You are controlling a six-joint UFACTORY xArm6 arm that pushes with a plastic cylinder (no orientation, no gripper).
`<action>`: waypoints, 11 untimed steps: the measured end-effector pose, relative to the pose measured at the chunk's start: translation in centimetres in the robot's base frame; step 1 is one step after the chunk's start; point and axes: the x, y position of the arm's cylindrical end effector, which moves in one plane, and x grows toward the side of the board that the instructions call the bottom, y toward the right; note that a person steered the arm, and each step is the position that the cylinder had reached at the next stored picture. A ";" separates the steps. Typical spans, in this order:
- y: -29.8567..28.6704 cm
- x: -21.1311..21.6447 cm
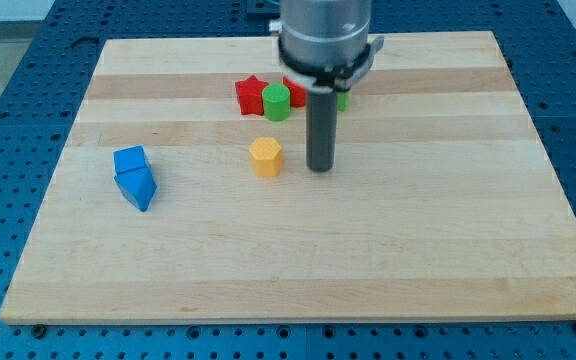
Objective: Slide the yellow hexagon closer to the blue cube
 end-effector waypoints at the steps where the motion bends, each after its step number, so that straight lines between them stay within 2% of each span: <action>1: -2.6 -0.5; 2: -7.2 -0.2; 3: -8.7 -0.2; 5: -3.9 0.5; 6: -5.2 1.7; 9: -14.9 1.9; 10: -15.2 1.9; 11: -9.6 0.8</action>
